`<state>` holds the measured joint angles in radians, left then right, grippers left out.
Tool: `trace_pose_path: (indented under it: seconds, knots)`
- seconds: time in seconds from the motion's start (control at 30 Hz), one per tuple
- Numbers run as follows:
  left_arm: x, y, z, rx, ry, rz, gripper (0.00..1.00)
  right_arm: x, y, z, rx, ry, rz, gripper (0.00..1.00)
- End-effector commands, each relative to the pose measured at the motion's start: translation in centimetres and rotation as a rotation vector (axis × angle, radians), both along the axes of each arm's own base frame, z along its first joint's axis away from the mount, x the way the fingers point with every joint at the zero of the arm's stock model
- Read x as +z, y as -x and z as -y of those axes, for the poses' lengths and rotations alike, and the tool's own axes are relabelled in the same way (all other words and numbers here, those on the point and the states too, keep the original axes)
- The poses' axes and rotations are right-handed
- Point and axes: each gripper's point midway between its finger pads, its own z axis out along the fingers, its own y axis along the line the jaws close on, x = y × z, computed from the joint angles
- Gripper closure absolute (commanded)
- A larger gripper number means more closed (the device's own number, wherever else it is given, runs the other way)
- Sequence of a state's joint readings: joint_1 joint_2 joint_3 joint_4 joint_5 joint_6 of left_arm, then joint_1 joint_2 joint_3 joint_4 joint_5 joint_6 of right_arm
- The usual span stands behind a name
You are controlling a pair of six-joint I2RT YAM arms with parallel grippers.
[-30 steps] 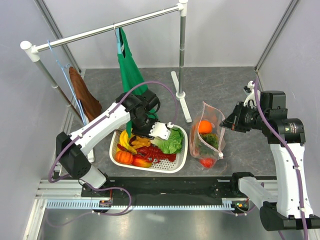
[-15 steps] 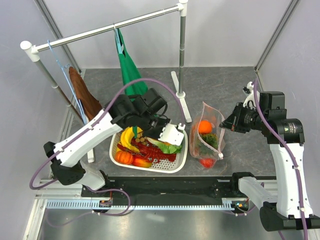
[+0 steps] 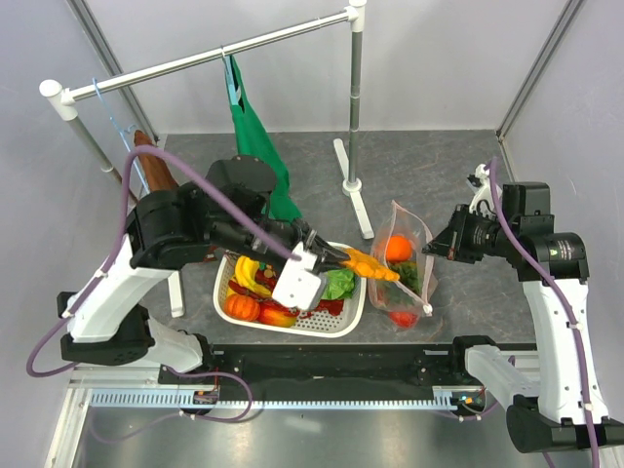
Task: Place the food in the zip-top bag and seal the zipper
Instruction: Place the fake vegetable in the zipper food storage bag.
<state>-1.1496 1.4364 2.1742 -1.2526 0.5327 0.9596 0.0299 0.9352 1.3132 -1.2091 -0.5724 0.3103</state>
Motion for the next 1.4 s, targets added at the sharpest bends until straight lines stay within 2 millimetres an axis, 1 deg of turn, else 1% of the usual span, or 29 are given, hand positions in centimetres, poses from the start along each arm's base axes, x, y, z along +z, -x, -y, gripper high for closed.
trace_pose_path:
  seconds: [0.0, 0.03, 0.13, 0.17, 0.2, 0.27, 0.3, 0.37, 0.4, 0.47, 0.5, 0.53, 0.57, 0.6, 0.67, 0.7, 0.73, 0.8, 0.9, 0.93, 0.97, 1.0, 1.03, 1.1, 1.17, 1.23, 1.27, 1.33, 1.37]
  knots:
    - [0.3, -0.4, 2.9, -0.124, 0.082, 0.269, 0.98, 1.5, -0.3, -0.5, 0.039, -0.022, 0.058, 1.00]
    - [0.3, -0.7, 3.4, -0.143, 0.085, 0.330, 0.98, 1.6, -0.4, -0.6, 0.040, -0.028, 0.058, 1.00]
    - [1.0, -1.4, 5.4, -0.158, 0.130, 0.401, 0.98, 2.2, -0.4, -0.8, 0.043, -0.043, 0.069, 1.00]
    - [1.7, -1.6, 6.0, -0.159, 0.162, 0.432, 0.98, 2.3, -0.4, -0.9, 0.047, -0.047, 0.070, 1.00]
    - [1.8, -1.8, 6.3, -0.176, 0.169, 0.479, 0.98, 2.4, -0.4, -0.9, 0.047, -0.052, 0.071, 1.00]
    - [1.2, -2.2, 7.2, -0.194, 0.153, 0.523, 0.98, 2.6, -0.4, -1.1, 0.049, -0.060, 0.072, 1.00]
    - [0.6, -2.4, 7.3, -0.217, 0.133, 0.574, 0.98, 2.7, -0.4, -1.0, 0.048, -0.060, 0.072, 1.00]
    - [-0.9, -2.6, 7.4, -0.252, 0.081, 0.624, 0.98, 3.0, -0.4, -1.0, 0.047, -0.061, 0.080, 1.00]
    - [-2.2, -3.0, 7.3, -0.275, 0.034, 0.667, 0.98, 3.2, -0.4, -1.0, 0.044, -0.059, 0.086, 1.00]
    - [-3.4, -3.0, 6.9, -0.302, -0.010, 0.697, 0.98, 3.6, -0.5, -0.9, 0.036, -0.053, 0.099, 1.00]
    - [-4.8, -3.3, 6.6, -0.318, -0.062, 0.720, 0.98, 3.6, -0.6, -0.8, 0.029, -0.047, 0.103, 1.00]
    - [-5.4, -3.3, 6.4, -0.330, -0.087, 0.737, 0.98, 3.7, -0.6, -0.6, 0.020, -0.043, 0.104, 1.00]
    - [-6.6, -3.5, 6.4, -0.343, -0.131, 0.748, 0.98, 3.7, -0.7, -0.6, 0.016, -0.040, 0.107, 1.00]
    - [-7.2, -4.2, 6.1, -0.336, -0.174, 0.782, 0.98, 3.8, -0.6, -0.6, 0.014, -0.041, 0.110, 1.00]
    - [-8.5, -4.4, 5.7, -0.351, -0.232, 0.794, 0.98, 3.7, -0.6, -0.6, 0.017, -0.044, 0.108, 1.00]
    - [-8.9, -4.8, 5.7, -0.348, -0.261, 0.814, 0.97, 3.7, -0.5, -0.7, 0.019, -0.045, 0.109, 1.00]
    - [-9.5, -4.8, 5.6, -0.359, -0.287, 0.817, 0.97, 3.7, -0.5, -0.7, 0.021, -0.047, 0.109, 1.00]
    - [-9.8, -5.4, 5.5, -0.355, -0.322, 0.853, 0.96, 3.8, -0.5, -0.8, 0.024, -0.052, 0.107, 1.00]
    - [-9.7, -6.1, 6.2, -0.340, -0.331, 0.889, 0.94, 3.8, -0.3, -1.1, 0.034, -0.070, 0.101, 1.00]
    - [-10.1, -6.4, 6.8, -0.335, -0.339, 0.892, 0.94, 3.7, -0.3, -1.1, 0.034, -0.073, 0.099, 1.00]
    - [-9.7, -6.8, 7.2, -0.324, -0.334, 0.906, 0.93, 3.8, -0.3, -1.1, 0.034, -0.077, 0.100, 1.00]
    - [-9.8, -7.0, 7.5, -0.318, -0.344, 0.916, 0.90, 3.7, -0.4, -1.2, 0.034, -0.081, 0.096, 1.00]
    - [-10.4, -7.3, 8.0, -0.321, -0.359, 0.919, 0.89, 3.7, -0.4, -1.2, 0.034, -0.083, 0.093, 1.00]
    - [-10.2, -7.3, 8.8, -0.322, -0.344, 0.927, 0.79, 3.9, -0.4, -1.3, 0.037, -0.089, 0.096, 1.00]
    - [-9.9, -7.1, 10.0, -0.316, -0.310, 0.917, 0.65, 4.0, -0.4, -1.3, 0.035, -0.089, 0.101, 1.00]
    - [-9.1, -6.7, 10.9, -0.284, -0.270, 0.884, 0.62, 3.9, -0.4, -1.3, 0.034, -0.090, 0.097, 1.00]
    - [-8.3, -6.9, 11.5, -0.256, -0.253, 0.880, 0.60, 3.9, -0.4, -1.3, 0.036, -0.090, 0.098, 1.00]
    - [-7.8, -7.2, 11.6, -0.189, -0.250, 0.843, 0.53, 3.8, -0.5, -1.3, 0.030, -0.090, 0.094, 1.00]
    - [-7.2, -7.4, 11.1, -0.160, -0.249, 0.843, 0.46, 3.8, -0.5, -1.3, 0.029, -0.089, 0.094, 1.00]
